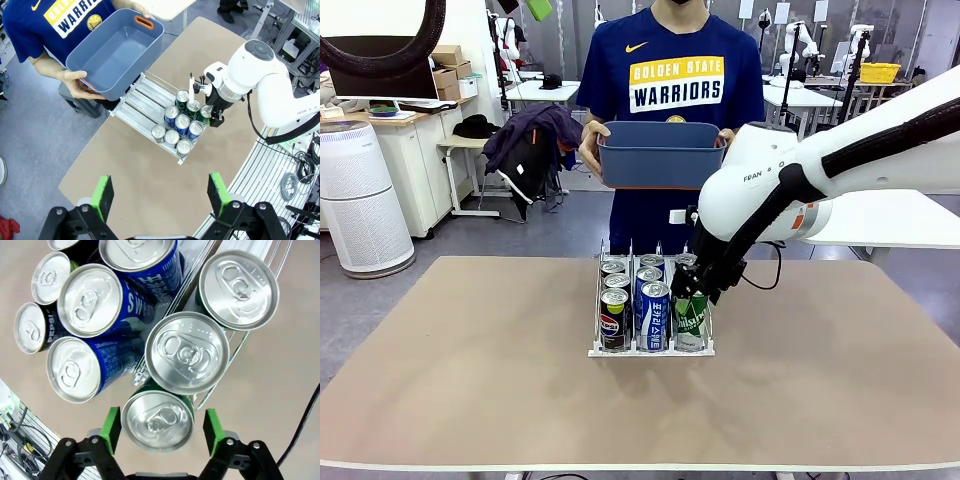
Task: Fill the beverage cans into the dispenser.
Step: Place the picked Sprite in the line of the Automatic Can Dispenser with the same cans.
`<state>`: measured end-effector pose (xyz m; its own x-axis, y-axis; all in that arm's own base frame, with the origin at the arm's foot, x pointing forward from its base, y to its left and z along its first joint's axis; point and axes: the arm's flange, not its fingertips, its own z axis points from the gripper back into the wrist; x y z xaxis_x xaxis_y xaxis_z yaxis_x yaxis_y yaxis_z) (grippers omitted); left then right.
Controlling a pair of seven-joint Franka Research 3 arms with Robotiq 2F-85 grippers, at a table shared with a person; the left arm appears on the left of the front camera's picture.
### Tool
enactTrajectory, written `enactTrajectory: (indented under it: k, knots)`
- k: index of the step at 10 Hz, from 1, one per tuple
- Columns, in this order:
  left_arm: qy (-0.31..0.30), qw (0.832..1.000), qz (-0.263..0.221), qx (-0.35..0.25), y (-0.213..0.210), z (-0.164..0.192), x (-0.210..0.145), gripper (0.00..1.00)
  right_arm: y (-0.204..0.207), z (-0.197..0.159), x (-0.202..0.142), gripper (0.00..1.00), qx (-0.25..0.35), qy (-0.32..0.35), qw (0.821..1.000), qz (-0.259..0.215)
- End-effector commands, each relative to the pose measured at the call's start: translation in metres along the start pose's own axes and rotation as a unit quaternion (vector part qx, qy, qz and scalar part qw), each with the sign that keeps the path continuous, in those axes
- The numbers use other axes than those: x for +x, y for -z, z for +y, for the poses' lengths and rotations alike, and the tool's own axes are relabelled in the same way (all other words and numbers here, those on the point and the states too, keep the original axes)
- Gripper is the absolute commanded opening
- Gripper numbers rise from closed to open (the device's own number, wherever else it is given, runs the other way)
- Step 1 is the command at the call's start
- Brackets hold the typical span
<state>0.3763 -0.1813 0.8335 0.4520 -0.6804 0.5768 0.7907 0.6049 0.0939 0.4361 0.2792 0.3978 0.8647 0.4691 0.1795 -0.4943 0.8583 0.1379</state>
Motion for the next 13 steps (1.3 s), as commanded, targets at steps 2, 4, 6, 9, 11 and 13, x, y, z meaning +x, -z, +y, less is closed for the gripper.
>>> enactTrajectory:
  k: [2, 4, 6, 9, 11, 13]
  knots:
    - [-0.002, 1.000, -0.005, 0.003, 0.000, 0.000, -0.002, 1.00, -0.026, 0.004, -0.010, 1.00, -0.018, -0.008, 1.000, -0.011]
    - [-0.002, 1.000, -0.005, 0.003, 0.000, 0.000, -0.002, 1.00, -0.038, 0.002, -0.018, 1.00, -0.006, -0.014, 1.000, -0.020]
    - [-0.002, 1.000, -0.005, 0.003, 0.000, 0.000, -0.002, 1.00, -0.051, -0.003, -0.025, 1.00, 0.006, -0.027, 0.999, -0.035]
    - [-0.002, 1.000, -0.005, 0.003, 0.000, 0.000, -0.002, 1.00, -0.072, -0.012, -0.035, 1.00, 0.028, -0.048, 0.996, -0.076]
    - [-0.002, 1.000, -0.005, 0.003, 0.000, 0.000, -0.002, 1.00, -0.076, -0.015, -0.037, 1.00, 0.044, -0.037, 0.995, -0.085]
    - [-0.002, 1.000, -0.005, 0.003, 0.000, 0.000, -0.002, 1.00, -0.078, -0.010, -0.027, 1.00, 0.016, -0.040, 0.997, -0.068]
